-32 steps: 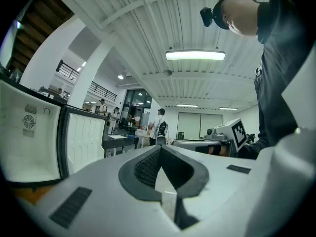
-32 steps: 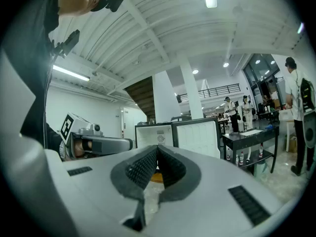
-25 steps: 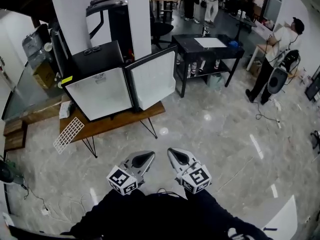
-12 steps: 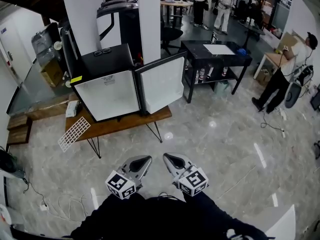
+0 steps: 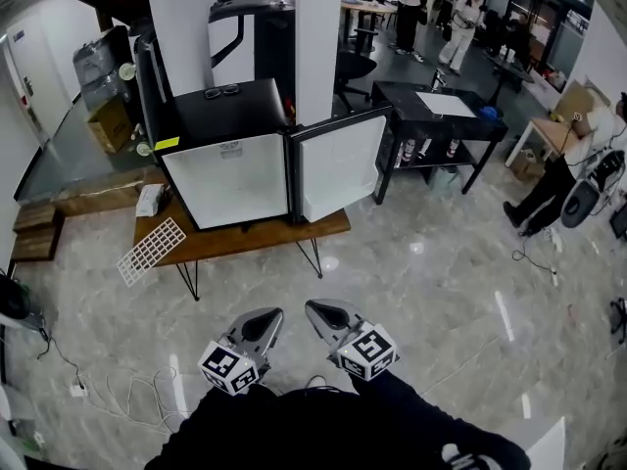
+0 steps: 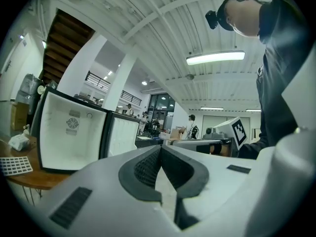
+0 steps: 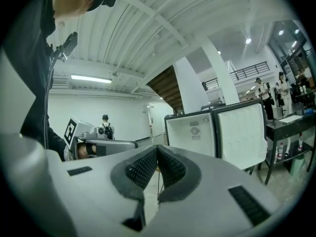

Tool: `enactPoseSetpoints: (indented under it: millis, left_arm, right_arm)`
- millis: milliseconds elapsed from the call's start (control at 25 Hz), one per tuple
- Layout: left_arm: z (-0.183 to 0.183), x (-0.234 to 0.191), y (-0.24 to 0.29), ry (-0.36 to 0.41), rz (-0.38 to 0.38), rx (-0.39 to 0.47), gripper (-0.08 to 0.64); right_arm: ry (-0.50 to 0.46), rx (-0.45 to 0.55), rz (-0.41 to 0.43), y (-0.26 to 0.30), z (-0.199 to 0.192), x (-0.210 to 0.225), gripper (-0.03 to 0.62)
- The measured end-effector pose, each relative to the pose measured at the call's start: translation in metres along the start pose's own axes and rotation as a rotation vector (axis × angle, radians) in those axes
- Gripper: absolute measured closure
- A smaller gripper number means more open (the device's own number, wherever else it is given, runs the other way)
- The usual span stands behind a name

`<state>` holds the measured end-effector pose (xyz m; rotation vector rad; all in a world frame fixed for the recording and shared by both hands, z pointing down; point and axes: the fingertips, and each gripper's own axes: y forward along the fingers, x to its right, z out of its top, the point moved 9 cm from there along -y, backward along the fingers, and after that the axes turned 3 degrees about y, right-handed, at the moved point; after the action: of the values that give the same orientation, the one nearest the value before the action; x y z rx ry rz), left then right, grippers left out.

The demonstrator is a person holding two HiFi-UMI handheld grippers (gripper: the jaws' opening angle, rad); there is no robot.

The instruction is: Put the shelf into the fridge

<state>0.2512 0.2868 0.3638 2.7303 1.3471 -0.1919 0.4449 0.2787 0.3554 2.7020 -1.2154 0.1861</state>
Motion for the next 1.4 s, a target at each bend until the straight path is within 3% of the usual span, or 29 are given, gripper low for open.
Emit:
enactPoseSetpoints:
  millis: [240, 640, 960, 1400]
  left_arm:
    - [0.0, -0.038, -0.045, -0.011, 0.12, 0.025, 0.554]
    - [0.015, -0.11, -0.139, -0.007, 0.361, 0.065, 0.554]
    - [0.016, -0.166, -0.215, -0.003, 0.516, 0.097, 0.554]
    - [0.007, -0.227, -0.303, -0.008, 0.629, 0.138, 0.554]
  right_arm:
    - [-0.037, 0.002, 0.124, 0.061, 0.0, -0.021, 0.586]
    - [-0.056, -0.027, 0.427, 0.187, 0.01, -0.078, 0.586]
    - [-0.071, -0.046, 0.553, 0.286, 0.008, -0.131, 0.586]
    - [-0.116, -0.067, 0.69, 0.383, -0.008, -0.21, 0.588]
